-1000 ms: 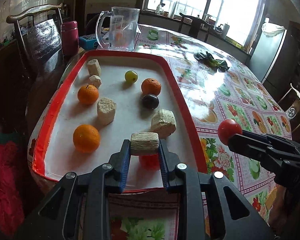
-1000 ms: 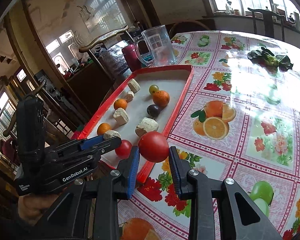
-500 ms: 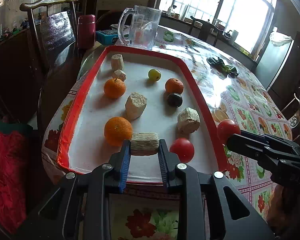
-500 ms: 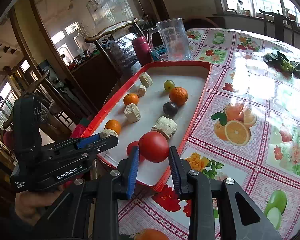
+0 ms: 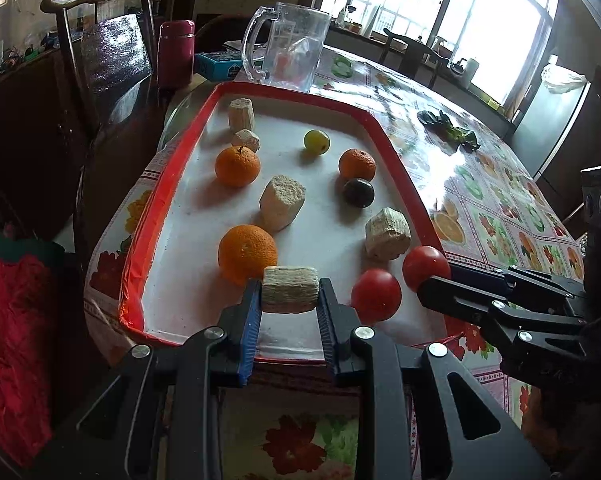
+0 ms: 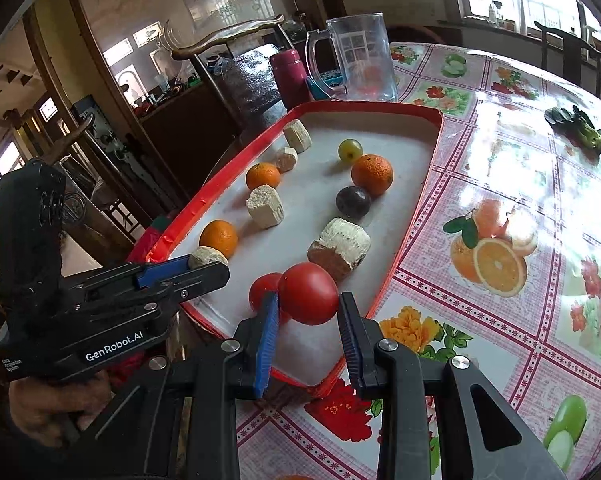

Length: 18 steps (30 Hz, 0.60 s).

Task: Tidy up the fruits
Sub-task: 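Lower and open the right tool to drop the tomato while the left drops the cylinder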

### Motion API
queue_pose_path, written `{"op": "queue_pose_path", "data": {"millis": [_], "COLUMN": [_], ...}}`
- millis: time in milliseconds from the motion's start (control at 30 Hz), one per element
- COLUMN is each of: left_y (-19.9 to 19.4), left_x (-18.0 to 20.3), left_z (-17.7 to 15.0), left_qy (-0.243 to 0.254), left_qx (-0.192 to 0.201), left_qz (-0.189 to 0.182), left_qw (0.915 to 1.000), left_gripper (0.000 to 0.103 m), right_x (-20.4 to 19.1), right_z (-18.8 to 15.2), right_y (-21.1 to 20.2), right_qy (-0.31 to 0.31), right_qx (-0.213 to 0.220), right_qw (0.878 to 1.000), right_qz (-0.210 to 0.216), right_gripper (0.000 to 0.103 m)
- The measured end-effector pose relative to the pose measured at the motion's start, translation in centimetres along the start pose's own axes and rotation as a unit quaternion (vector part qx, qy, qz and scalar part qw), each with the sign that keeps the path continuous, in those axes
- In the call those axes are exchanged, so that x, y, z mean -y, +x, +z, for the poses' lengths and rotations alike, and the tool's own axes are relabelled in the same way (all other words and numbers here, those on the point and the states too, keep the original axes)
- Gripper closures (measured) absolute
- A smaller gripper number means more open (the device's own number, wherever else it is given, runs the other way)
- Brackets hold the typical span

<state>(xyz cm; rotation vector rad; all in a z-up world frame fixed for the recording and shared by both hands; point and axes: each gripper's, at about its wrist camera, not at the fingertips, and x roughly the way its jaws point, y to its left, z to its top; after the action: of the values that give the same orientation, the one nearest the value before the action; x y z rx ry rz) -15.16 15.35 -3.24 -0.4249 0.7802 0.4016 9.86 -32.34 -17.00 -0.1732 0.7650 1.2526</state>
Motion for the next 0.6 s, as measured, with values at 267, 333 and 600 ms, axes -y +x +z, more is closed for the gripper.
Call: {"op": "queue_pose_path", "data": {"millis": [267,333,600], "left_y": [0.09,0.13,-0.01], "left_x": [0.04,0.12,0.35], "left_z": [0.05,0.07,-0.16], "left_qy": [0.003,0.007,0.013], "left_qx": [-0.002,-0.002,-0.004], "left_qz": [0.001,0.004,0.006], "left_qw": [1.0000,1.0000,0.9999], "left_gripper": [0.078,0.078,0.078], "right_x": [-0.24,-0.32,-0.24], "right_z": [-0.10,-0.13,-0.16], "right_y": [-0.06,-0.08,-0.16], "right_qy": [-0.003,-0.007,-0.011], "right_qx": [-0.001,-0.002,-0.002], "right_qw": [1.000,1.000,1.000], "right_qz": [-0.001,-0.002,-0.002], "right_gripper": [0.071,0.070,0.070]}}
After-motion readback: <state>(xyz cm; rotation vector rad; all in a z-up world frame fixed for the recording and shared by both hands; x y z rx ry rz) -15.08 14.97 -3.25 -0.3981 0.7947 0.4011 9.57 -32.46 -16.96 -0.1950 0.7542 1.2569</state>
